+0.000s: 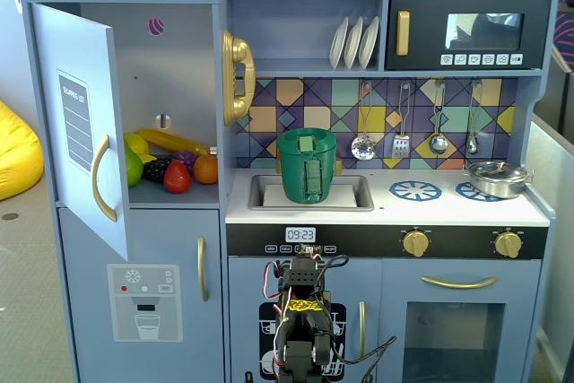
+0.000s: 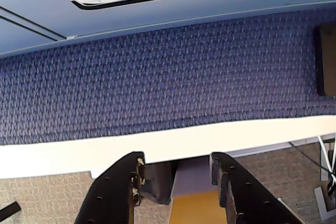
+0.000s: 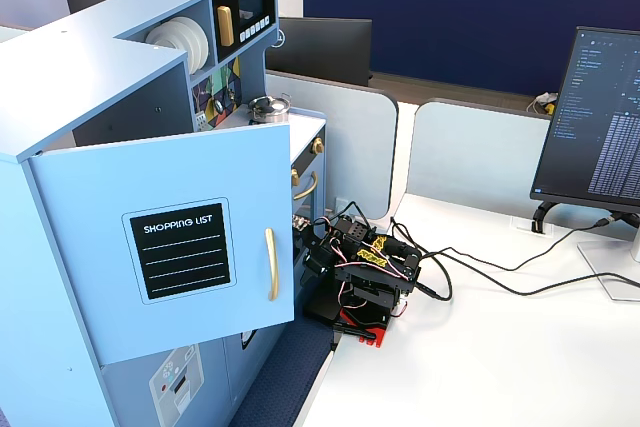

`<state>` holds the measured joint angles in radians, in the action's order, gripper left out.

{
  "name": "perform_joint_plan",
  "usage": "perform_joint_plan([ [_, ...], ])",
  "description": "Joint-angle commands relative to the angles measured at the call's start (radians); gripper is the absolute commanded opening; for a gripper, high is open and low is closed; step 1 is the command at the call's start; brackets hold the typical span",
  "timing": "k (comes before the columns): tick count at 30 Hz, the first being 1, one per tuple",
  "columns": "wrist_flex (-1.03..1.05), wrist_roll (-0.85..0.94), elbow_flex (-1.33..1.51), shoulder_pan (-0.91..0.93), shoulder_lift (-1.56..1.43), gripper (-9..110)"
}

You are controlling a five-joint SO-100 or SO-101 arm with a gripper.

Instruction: Close the left cabinet door

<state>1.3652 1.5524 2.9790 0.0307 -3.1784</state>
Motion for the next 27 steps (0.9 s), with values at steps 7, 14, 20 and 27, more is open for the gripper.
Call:
perform_joint_plan([
  [7,0.163,0.02,0.018,0.025,0.0,0],
  [14,0.164,0.021,0.018,0.023,0.0,0],
  [20,0.002,-0.044,0.011,-0.178,0.002,0],
  [27,-0.483,-0.164,-0.166,-0.839,0.123,0],
])
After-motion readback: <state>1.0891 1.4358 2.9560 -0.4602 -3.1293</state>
